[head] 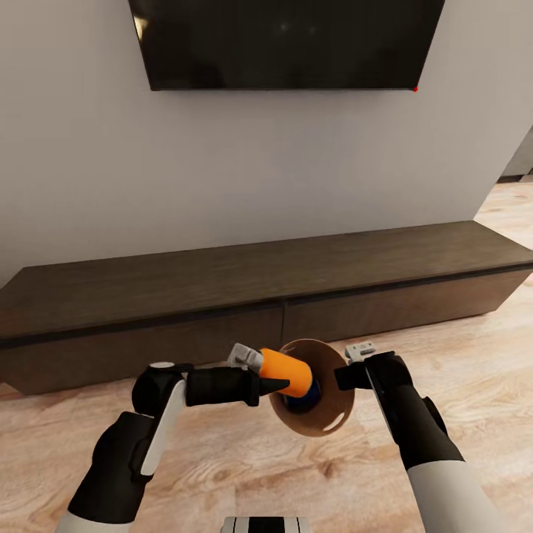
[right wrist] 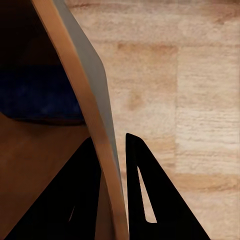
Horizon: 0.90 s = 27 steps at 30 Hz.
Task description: Put the three can of soda from the living room inside the tash can in the kitchen.
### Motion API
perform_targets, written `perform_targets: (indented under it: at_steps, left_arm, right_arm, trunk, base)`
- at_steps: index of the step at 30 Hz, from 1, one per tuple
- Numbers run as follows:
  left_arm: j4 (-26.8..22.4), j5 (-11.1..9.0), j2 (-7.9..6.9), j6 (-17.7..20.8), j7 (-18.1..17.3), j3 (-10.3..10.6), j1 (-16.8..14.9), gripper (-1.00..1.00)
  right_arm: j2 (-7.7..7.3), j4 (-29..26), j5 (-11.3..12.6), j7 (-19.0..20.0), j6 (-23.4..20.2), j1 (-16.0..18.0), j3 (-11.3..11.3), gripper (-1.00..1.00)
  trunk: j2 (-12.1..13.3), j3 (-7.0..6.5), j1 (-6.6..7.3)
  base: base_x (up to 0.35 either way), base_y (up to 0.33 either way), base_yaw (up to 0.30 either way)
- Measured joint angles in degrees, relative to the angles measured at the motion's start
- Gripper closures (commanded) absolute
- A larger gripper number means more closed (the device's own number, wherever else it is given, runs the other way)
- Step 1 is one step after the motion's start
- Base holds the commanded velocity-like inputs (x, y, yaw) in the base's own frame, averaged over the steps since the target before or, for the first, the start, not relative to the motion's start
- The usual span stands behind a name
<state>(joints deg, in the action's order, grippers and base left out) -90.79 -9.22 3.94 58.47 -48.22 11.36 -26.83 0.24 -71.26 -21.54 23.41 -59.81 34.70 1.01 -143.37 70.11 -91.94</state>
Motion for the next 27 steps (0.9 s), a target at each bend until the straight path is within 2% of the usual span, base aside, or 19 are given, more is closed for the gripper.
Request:
perform_targets:
  at_steps: [4, 6, 10, 12, 16, 21, 23, 27]
  left_arm:
    - [0.95, 0.3, 1.12, -1.5, 3.4, 2.74, 0.02, 1.0]
    - [1.35, 0.35, 1.31, -2.07, 4.1, 3.17, 0.02, 1.0]
    - [1.62, 0.32, 1.47, -2.53, 6.53, 4.64, 0.02, 1.0]
    - [1.75, 0.28, 1.56, -3.27, 9.38, 6.77, 0.07, 1.0]
    - [2.11, 0.37, 1.68, -4.82, 15.21, 9.66, 0.1, 1.0]
    - [2.99, 0.56, 1.68, -6.84, 21.53, 12.44, 0.17, 1.0]
    - [3.05, 0.41, 1.69, -6.96, 22.84, 13.05, 0.18, 1.0]
    - [3.45, 0.49, 1.71, -7.18, 27.26, 16.09, 0.19, 1.0]
  right_arm:
    - [0.18, -0.28, -0.18, -0.02, 0.03, 0.0, 0.37, 1.0]
    - [0.73, -0.31, -0.46, -0.03, 0.07, 0.0, 0.45, 1.0]
    - [1.47, -0.39, 0.52, 0.07, -0.11, 0.0, 0.72, 1.0]
    - [1.7, -0.5, -0.38, -0.01, 0.02, -0.01, 1.99, 1.0]
    - [1.83, -0.6, 0.26, 0.06, -0.09, 0.0, 3.35, 1.0]
    - [1.99, -0.8, -0.67, -0.05, 0.08, 0.0, 3.72, 1.0]
    - [2.13, -0.83, -0.36, -0.01, 0.02, 0.0, 3.75, 1.0]
    - [2.35, -0.87, 0.06, 0.04, -0.06, 0.0, 3.79, 1.0]
  trunk:
    - [0.0, 0.0, 0.0]
    - [0.0, 0.0, 0.0]
    - [0.0, 0.0, 0.0]
    - [0.0, 0.0, 0.0]
    - [0.0, 0.0, 0.0]
    - [0.0, 0.0, 0.0]
    - [0.0, 0.0, 0.0]
    - [0.0, 0.0, 0.0]
  base:
    - [0.0, 0.0, 0.0]
    - [0.0, 0.0, 0.0]
    - [0.0, 0.0, 0.0]
    - [0.0, 0.0, 0.0]
    - [0.0, 0.0, 0.0]
    - [0.0, 0.0, 0.0]
    - [0.0, 0.0, 0.0]
    - [0.0, 0.0, 0.0]
